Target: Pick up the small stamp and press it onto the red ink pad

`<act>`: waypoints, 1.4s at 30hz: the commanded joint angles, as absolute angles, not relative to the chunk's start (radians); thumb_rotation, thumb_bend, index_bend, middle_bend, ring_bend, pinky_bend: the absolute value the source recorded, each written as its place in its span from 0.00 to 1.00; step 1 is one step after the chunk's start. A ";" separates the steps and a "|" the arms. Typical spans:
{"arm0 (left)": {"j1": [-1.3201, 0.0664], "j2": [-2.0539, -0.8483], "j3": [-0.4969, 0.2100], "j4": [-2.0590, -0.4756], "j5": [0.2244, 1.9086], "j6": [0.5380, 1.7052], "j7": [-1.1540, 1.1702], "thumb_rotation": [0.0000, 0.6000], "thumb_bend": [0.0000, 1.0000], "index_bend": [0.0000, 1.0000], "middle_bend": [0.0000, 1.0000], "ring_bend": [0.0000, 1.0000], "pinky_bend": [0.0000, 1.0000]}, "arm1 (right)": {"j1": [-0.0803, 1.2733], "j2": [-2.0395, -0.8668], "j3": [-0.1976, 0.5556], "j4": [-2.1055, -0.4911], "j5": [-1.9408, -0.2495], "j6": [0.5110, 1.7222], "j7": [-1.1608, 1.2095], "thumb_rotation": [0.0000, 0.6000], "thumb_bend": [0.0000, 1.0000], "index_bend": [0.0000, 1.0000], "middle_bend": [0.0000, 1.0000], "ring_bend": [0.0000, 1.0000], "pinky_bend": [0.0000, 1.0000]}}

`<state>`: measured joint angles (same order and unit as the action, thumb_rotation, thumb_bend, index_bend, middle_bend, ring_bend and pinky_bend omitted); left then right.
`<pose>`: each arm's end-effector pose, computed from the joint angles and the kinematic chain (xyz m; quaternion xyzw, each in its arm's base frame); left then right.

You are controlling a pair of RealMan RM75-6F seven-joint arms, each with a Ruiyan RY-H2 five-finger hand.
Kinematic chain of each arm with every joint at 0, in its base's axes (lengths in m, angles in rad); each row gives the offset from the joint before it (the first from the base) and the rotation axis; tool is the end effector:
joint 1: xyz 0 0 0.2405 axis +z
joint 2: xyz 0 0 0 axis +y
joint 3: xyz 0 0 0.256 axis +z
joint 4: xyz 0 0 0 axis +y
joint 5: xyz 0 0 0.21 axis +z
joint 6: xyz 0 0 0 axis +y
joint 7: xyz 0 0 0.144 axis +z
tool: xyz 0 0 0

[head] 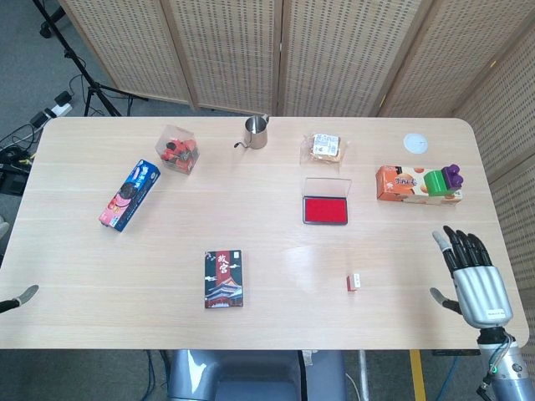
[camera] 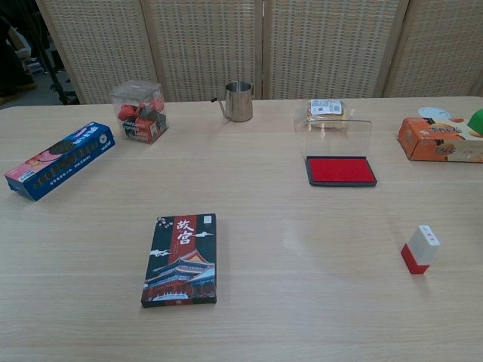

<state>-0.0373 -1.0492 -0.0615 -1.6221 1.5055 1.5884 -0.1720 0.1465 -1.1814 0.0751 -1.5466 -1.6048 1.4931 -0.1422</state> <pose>-0.3137 0.1680 0.1954 -0.5430 -0.3948 -0.4463 0.5916 -0.2902 -0.2042 0.1437 0.6509 -0.2898 0.3926 0.5816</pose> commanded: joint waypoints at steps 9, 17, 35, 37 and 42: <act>-0.047 -1.054 -0.078 -1.635 1.461 1.558 -0.134 1.00 0.00 0.00 0.00 0.00 0.00 | 0.387 -1.322 0.020 -1.157 -1.879 1.388 0.153 1.00 0.00 0.00 0.89 0.98 1.00; -0.054 -1.060 -0.087 -1.630 1.436 1.538 -0.126 1.00 0.00 0.00 0.00 0.00 0.00 | 0.467 -1.399 -0.057 -0.952 -2.008 1.403 0.199 1.00 0.00 0.00 0.92 1.00 1.00; -0.054 -1.065 -0.089 -1.627 1.432 1.529 -0.122 1.00 0.00 0.00 0.00 0.00 0.00 | 0.518 -1.493 -0.104 -0.843 -2.014 1.377 0.131 1.00 0.00 0.00 0.94 1.00 1.00; -0.057 -1.066 -0.090 -1.625 1.427 1.522 -0.123 1.00 0.00 0.00 0.00 0.00 0.00 | 0.519 -1.499 -0.108 -0.837 -2.005 1.371 0.136 1.00 0.00 0.00 0.94 1.00 1.00; -0.057 -1.065 -0.092 -1.623 1.425 1.519 -0.126 1.00 0.00 0.00 0.00 0.00 0.00 | 0.523 -1.516 -0.116 -0.813 -1.991 1.366 0.127 1.00 0.00 0.00 0.94 1.00 1.00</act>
